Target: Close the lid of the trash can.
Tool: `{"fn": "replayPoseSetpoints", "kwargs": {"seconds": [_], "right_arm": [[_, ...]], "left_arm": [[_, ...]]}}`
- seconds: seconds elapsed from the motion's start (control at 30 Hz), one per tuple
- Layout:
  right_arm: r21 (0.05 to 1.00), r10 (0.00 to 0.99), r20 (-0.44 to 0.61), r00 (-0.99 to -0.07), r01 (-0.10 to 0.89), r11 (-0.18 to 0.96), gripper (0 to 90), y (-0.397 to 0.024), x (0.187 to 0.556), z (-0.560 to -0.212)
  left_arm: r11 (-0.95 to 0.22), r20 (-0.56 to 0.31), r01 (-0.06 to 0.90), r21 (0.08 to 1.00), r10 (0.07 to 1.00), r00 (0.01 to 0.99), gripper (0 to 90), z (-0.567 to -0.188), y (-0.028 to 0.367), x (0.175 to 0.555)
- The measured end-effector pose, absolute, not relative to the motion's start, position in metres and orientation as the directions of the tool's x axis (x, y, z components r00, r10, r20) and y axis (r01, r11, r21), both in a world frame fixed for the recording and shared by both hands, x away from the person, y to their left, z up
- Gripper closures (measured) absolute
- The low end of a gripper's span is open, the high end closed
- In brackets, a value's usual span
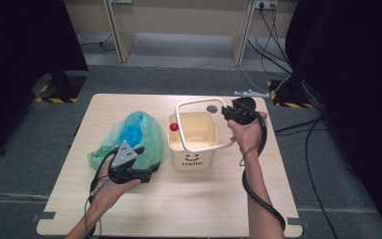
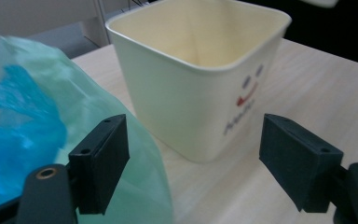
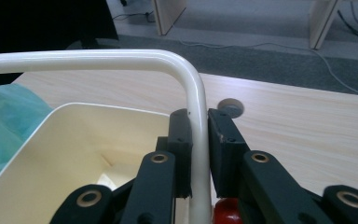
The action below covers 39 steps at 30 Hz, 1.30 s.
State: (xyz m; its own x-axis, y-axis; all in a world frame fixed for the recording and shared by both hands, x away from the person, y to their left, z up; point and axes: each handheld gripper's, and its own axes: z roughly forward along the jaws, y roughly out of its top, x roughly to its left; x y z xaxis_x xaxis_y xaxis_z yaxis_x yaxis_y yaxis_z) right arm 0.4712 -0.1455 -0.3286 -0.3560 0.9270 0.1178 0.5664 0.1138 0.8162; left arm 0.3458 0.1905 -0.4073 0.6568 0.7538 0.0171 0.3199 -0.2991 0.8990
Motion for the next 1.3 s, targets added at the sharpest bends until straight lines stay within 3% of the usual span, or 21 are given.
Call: {"fn": "replayPoseSetpoints", "kwargs": {"seconds": [0.3, 0.7, 0.93, 1.3], "right_arm": [[0.785, 0.919, 0.122, -0.375, 0.603, 0.142, 80.2, -0.118, 0.483, -0.341], [0.774, 0.92, 0.132, -0.37, 0.618, 0.137, 80.0, -0.113, 0.487, -0.346], [0.768, 0.919, 0.141, -0.369, 0.626, 0.133, 79.9, -0.112, 0.488, -0.348], [0.74, 0.927, 0.154, -0.341, 0.661, 0.12, 78.9, -0.112, 0.493, -0.354]], "left_arm": [[-0.275, 0.02, 0.303, 0.912, 0.77, 0.637, 33.8, -0.388, 0.183, 0.375], [-0.264, 0.028, 0.293, 0.919, 0.786, 0.618, 48.8, -0.386, 0.171, 0.395], [-0.279, 0.05, 0.281, 0.918, 0.787, 0.615, 64.4, -0.384, 0.167, 0.401], [-0.291, 0.057, 0.303, 0.908, 0.8, 0.598, 65.1, -0.391, 0.166, 0.415]]}}
